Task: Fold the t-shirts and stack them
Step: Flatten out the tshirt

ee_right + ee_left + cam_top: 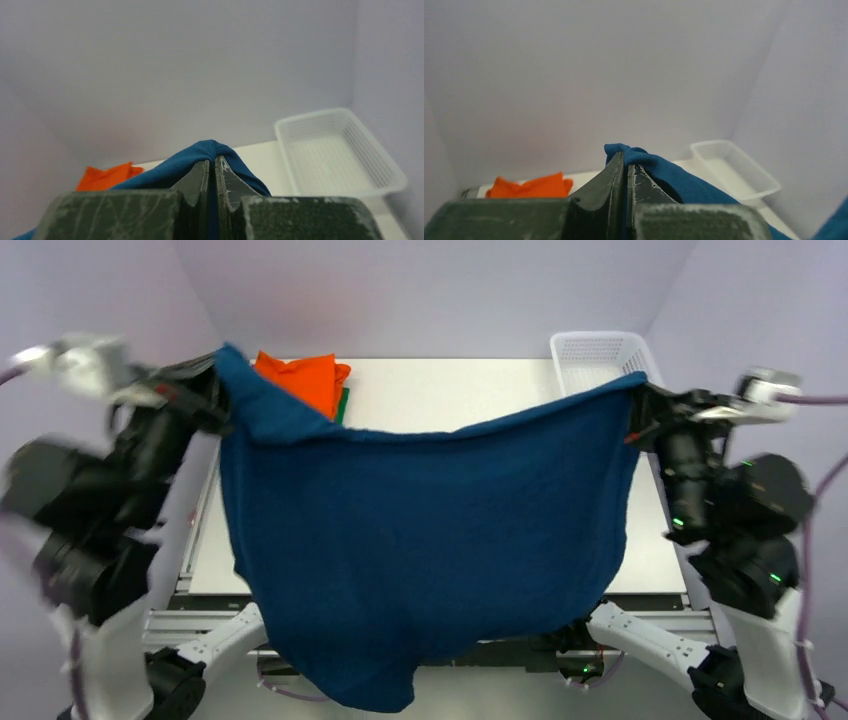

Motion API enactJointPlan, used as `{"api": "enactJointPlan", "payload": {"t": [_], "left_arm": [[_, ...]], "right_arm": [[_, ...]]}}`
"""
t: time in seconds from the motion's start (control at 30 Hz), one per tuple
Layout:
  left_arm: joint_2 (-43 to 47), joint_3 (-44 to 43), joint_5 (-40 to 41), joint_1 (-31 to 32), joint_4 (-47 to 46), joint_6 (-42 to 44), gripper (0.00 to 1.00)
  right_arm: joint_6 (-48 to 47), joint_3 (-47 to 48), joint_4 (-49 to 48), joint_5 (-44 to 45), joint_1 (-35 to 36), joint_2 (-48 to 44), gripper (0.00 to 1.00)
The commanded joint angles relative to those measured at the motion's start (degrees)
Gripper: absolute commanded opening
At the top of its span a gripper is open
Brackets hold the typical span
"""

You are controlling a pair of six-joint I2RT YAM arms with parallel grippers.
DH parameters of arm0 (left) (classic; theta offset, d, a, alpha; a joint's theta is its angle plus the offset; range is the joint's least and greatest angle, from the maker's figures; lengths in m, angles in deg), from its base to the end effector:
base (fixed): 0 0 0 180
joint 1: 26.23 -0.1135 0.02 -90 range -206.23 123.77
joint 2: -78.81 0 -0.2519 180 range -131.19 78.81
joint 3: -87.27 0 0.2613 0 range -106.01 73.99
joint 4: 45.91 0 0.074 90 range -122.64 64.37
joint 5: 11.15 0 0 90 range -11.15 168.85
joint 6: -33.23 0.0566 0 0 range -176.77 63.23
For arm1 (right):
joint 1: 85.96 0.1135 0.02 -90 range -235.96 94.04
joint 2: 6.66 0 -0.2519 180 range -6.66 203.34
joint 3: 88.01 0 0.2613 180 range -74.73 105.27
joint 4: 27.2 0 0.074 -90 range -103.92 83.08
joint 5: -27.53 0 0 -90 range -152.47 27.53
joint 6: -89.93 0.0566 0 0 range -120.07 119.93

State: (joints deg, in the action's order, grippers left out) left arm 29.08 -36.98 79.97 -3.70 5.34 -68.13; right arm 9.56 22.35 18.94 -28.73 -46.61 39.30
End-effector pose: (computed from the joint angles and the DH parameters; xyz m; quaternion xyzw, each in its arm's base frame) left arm 0.0437 -0.0169 0.6091 0.0454 0.5481 -0.2383 0.8005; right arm 0.0762 0.0218 0.5682 0.0835 0.6023 0.1667 0.7762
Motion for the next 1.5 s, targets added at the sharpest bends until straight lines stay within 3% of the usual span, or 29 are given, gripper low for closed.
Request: {"api": "enactJointPlan", "payload": {"t": [0.0, 0.1, 0.23, 0.37, 0.5, 0.63, 0.9, 1.0, 1.03, 1.1, 1.13, 1.23, 1.33, 1.47], "left_arm": [[-13.6, 9.66, 22.44, -0.35, -6.03, 4.15, 0.0], [-23.04, 12.92, 24.37, -2.83, -8.26, 3.61, 0.0], [-35.32, 18.67, 18.37, -6.28, -16.16, 1.93, 0.0], [-47.7, 18.26, 14.42, -7.29, -21.89, 1.85, 0.0], [-60.63, 9.44, 15.99, -7.62, -19.78, 1.69, 0.0], [-70.06, 1.49, 16.06, -8.35, -18.67, 1.38, 0.0], [-84.37, -14.34, 14.96, -9.35, -18.47, 2.11, 0.0], [-90.5, -21.81, 13.91, -9.68, -17.65, 1.54, 0.2], [-92.7, -24.7, 13.56, -9.69, -16.34, 1.51, 0.32], [-95.25, -29.22, 12.98, -9.69, -13.82, 0.9, 0.56], [-95.1, -29.34, 12.86, -9.69, -13.82, 0.37, 0.66], [-91.88, -25.22, 11.22, -9.7, -16.48, -1.02, 0.91], [-88.3, -23.23, 8.9, -9.69, -15.08, -2.27, 1.0], [-80.94, -17.91, 4.89, -9.6, -11.22, -5.64, 1.0]], "right_arm": [[-3.84, -12.52, -12.54, 26.4, -0.11, 6.87, 0.0], [-0.41, -20.71, -14.72, 30.32, -2.72, 10.92, 0.0], [10.79, -31.84, -15.46, 19.36, -10.97, 15.18, 0.0], [10.75, -38.87, -25.01, 12.3, -15.79, 24.27, 0.0], [9.57, -34.1, -27.06, 7.46, -20.39, 37.56, 0.0], [9.24, -26.42, -25.98, 8.85, -22.21, 48.99, 0.0], [6.42, -14.24, -29.75, 6.71, -23.9, 64.05, 0.01], [7.47, -8.34, -26.87, 9.04, -24.7, 68.47, 0.08], [7.85, -6.69, -25.59, 9.89, -24.87, 69.61, 0.16], [7.8, -4.79, -24.63, 10.14, -25.05, 70.62, 0.44], [7.78, -4.42, -24.6, 9.16, -25.05, 70.56, 0.52], [7.64, -5.35, -25.21, 5.48, -25.03, 68.59, 0.62], [6.91, -8.16, -27.08, -0.76, -25.03, 65.19, 0.65], [7.61, -11.29, -26.09, -10.37, -24.94, 61.41, 0.68]]}}
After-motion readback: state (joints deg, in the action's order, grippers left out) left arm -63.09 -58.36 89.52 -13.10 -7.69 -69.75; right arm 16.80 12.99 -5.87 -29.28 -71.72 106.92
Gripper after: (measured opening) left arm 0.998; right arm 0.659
